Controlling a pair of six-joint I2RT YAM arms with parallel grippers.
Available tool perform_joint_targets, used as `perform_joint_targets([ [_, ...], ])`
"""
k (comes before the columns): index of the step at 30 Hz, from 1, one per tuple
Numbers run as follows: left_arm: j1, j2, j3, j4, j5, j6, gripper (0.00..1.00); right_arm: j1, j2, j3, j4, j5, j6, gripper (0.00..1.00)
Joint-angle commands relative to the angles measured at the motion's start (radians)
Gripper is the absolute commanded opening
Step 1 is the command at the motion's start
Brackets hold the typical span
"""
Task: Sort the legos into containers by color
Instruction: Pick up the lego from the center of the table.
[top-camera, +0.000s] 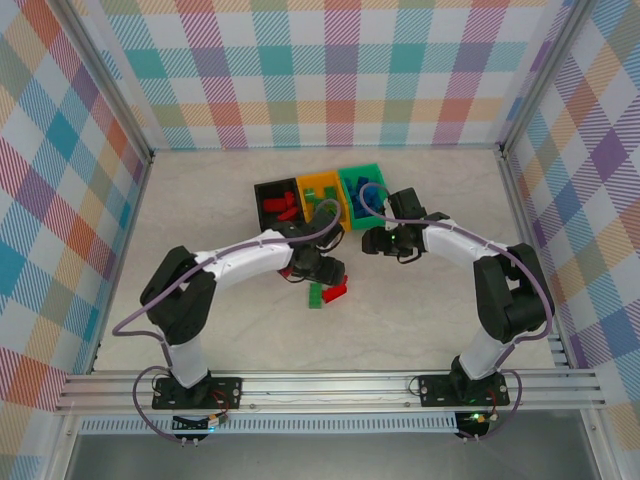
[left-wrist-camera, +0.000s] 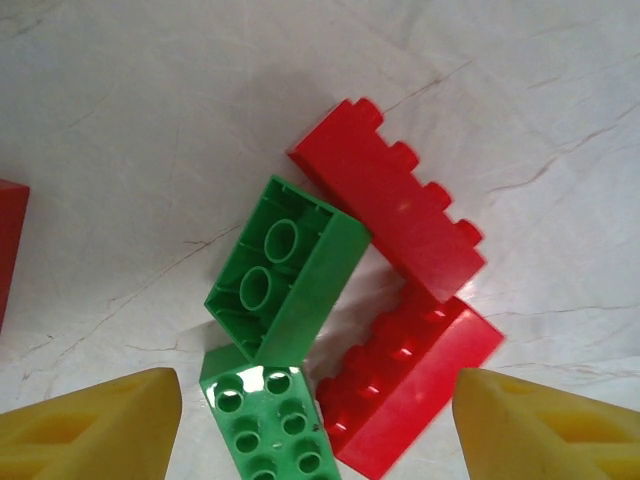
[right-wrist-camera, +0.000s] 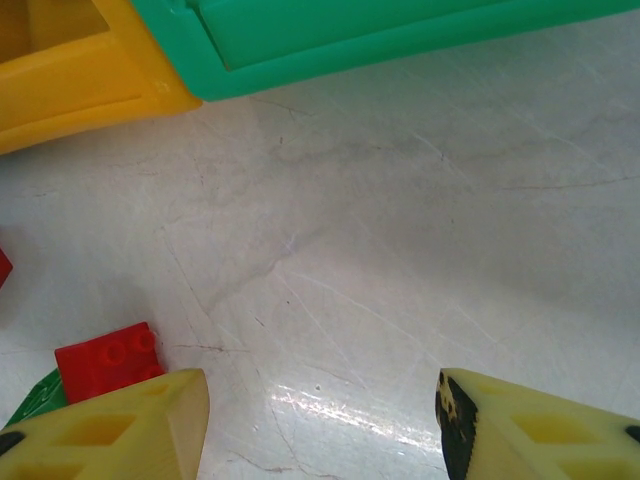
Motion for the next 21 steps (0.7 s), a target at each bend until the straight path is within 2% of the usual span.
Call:
perform_joint_targets([
  [1, -0.019, 0.067, 0.046, -0.106, -0.033, 0.044, 0.71, 0.006, -0.022, -0.012, 0.007, -0.003, 0.001, 0.62],
  [7, -0.023, 0.126, 0.078, -0.096, -0.05, 0.043, 0.69, 0.006, -0.032, -0.022, 0.005, 0.004, -0.002, 0.62],
  [13, -0.022, 0.157, 0.101, -0.089, -0.046, 0.055, 0.63, 0.006, -0.035, -0.033, 0.006, 0.012, 0.0, 0.62],
  [15, -0.022, 0.167, 0.105, -0.09, -0.04, 0.057, 0.54, 0.005, -0.035, -0.031, 0.002, 0.014, -0.001, 0.62],
  [18, -0.022, 0.169, 0.097, -0.075, -0.037, 0.055, 0.49, 0.006, -0.036, -0.031, 0.005, 0.014, -0.002, 0.62],
  [21, -0.022, 0.167, 0.091, -0.068, -0.03, 0.05, 0.38, 0.006, -0.035, -0.022, -0.005, 0.015, -0.002, 0.62],
])
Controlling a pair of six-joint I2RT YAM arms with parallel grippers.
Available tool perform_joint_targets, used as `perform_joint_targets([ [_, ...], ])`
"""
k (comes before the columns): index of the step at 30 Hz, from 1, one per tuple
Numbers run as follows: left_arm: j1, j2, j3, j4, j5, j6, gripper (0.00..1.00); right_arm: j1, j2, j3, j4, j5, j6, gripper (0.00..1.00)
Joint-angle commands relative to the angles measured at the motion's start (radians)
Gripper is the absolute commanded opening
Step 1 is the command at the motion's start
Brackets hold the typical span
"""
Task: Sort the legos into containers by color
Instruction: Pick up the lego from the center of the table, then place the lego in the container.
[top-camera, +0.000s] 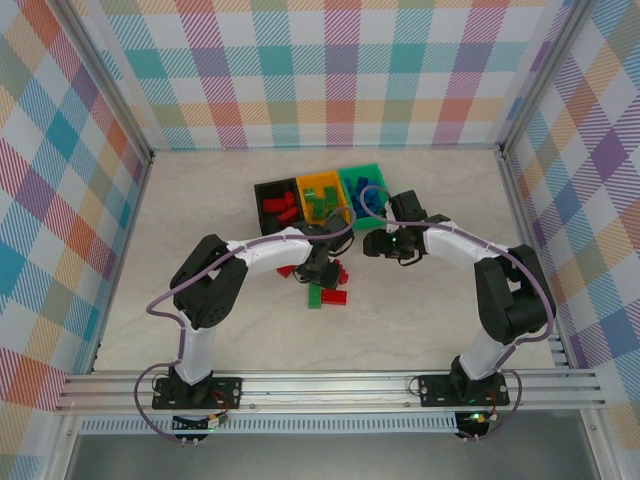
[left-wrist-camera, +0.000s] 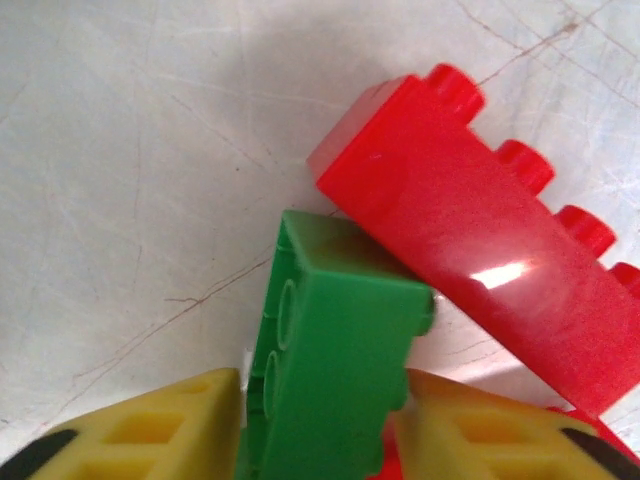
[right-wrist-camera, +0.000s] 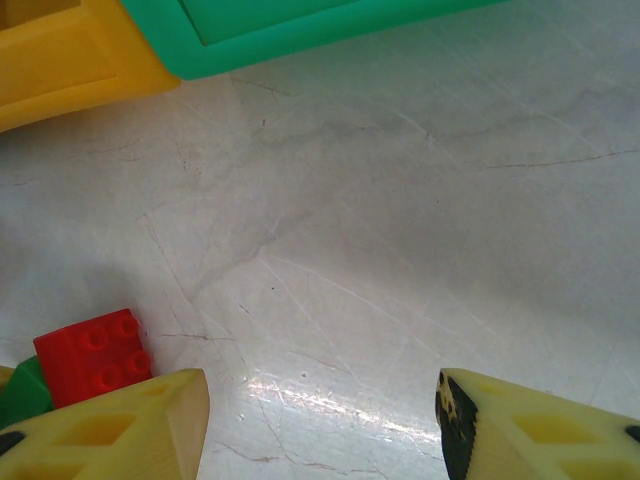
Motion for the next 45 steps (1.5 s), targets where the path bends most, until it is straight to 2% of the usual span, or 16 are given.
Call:
perform_joint_targets([
  [1, -0.015, -0.003, 0.0, -0.014, 0.006, -0.002, 0.33, 0.006, -0.026, 0.002, -0.004, 0.002, -0.002, 0.62],
  [5, -0.016, -0.045, -0.024, 0.01, -0.001, -0.017, 0.22, 0.007, -0.027, 0.004, -0.005, 0.002, -0.003, 0.62],
  [14, -0.015, -0.171, -0.056, 0.058, -0.022, -0.045, 0.21, 0.009, -0.034, -0.014, 0.008, -0.007, 0.011, 0.62],
  [21, -0.005, -0.222, -0.01, 0.095, 0.012, -0.066, 0.21, 0.011, -0.051, -0.018, 0.0, -0.006, 0.006, 0.63],
  [28, 0.032, -0.249, 0.072, 0.111, -0.108, -0.066, 0.21, 0.014, -0.082, -0.046, -0.001, -0.015, 0.008, 0.63],
  [34, 0.099, -0.201, 0.175, 0.153, -0.176, -0.045, 0.22, 0.014, -0.116, -0.075, -0.009, -0.001, 0.011, 0.63],
  [40, 0.166, -0.08, 0.331, 0.18, -0.188, -0.026, 0.23, 0.014, -0.161, -0.095, -0.019, -0.004, 0.017, 0.63],
  [45, 0.207, 0.044, 0.465, 0.166, -0.161, -0.024, 0.29, 0.015, -0.2, -0.116, -0.04, -0.001, 0.018, 0.63],
])
